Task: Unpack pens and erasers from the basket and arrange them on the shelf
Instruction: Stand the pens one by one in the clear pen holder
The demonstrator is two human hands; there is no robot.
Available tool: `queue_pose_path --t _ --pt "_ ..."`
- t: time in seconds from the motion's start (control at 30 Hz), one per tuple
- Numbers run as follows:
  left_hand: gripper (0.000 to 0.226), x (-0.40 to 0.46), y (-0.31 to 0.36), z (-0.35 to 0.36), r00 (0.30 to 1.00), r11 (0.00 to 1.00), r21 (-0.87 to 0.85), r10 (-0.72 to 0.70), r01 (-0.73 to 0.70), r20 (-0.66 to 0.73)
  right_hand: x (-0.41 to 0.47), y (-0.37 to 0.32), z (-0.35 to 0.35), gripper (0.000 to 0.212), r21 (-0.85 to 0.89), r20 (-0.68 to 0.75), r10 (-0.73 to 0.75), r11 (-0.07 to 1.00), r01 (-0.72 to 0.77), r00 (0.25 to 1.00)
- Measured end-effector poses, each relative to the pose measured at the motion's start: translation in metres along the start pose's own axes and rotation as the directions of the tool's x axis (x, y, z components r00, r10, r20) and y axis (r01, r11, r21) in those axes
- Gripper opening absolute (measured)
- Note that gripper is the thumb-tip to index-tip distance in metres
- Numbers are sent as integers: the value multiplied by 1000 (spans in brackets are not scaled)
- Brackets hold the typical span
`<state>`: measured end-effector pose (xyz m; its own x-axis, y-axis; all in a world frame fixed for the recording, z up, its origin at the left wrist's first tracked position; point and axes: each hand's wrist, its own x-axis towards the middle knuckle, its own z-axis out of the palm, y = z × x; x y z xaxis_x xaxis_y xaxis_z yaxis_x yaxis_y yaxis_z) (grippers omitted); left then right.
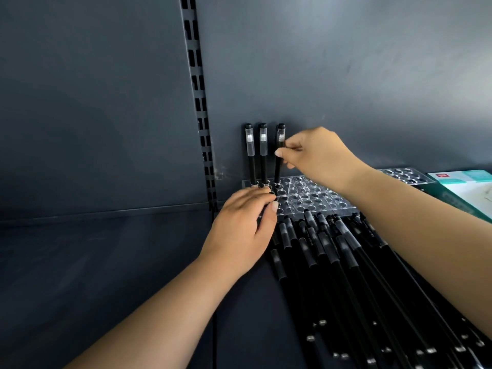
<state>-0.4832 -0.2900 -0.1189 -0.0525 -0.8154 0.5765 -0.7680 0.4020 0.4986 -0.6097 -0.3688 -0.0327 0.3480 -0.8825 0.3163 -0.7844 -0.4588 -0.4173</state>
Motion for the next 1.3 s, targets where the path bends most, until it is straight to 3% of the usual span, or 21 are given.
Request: queue_pose_path --t 0.17,0.23,0.27,0.3,0.37,0.43,0.53,0.63,0.7,0.83,1.03,1.2,1.3 --pt "51 -4 2 -5 996 998 -53 -36 32 -78 -15 4 0 43 -145 138 25 989 -5 990" --pt "26 -7 7 -11 973 982 -126 -161 142 -163 -26 8 -7 34 -145 118 0 989 17 993" --pt "12 -9 12 -15 952 957 -169 -262 235 -158 -36 11 -12 32 -141 121 -22 989 39 992" --pt "12 -11 17 -18 920 917 -196 -374 348 -115 -46 12 -17 32 -146 146 -52 986 74 988" --pt "18 -16 25 -26 826 808 -181 -560 561 59 -67 17 -23 36 -175 229 -115 972 157 967" --pt "31 -21 33 -33 727 732 -89 -642 676 243 -89 22 -24 41 -159 275 -171 962 220 946" --pt "48 -24 46 -35 636 713 128 -680 689 366 -114 29 -19 47 -112 320 -229 954 276 919" --pt "89 -23 52 -27 507 674 377 -732 635 455 -125 35 -11 53 -134 404 -196 953 270 893" --pt "96 -21 53 -22 476 667 457 -743 589 471 -129 37 -10 56 -146 420 -178 954 260 890" --pt "78 -12 53 -26 452 682 514 -731 520 511 -134 38 -12 60 -164 450 -162 952 260 878" --pt "51 -8 55 -23 520 692 528 -721 493 459 -136 36 -15 61 -187 478 -154 944 272 865" --pt "56 -17 53 -40 554 687 434 -727 583 406 -135 38 -14 62 -174 474 -172 943 283 864" --pt "58 -29 46 -62 509 645 475 -764 598 396 -135 39 -14 61 -151 474 -169 951 270 864"
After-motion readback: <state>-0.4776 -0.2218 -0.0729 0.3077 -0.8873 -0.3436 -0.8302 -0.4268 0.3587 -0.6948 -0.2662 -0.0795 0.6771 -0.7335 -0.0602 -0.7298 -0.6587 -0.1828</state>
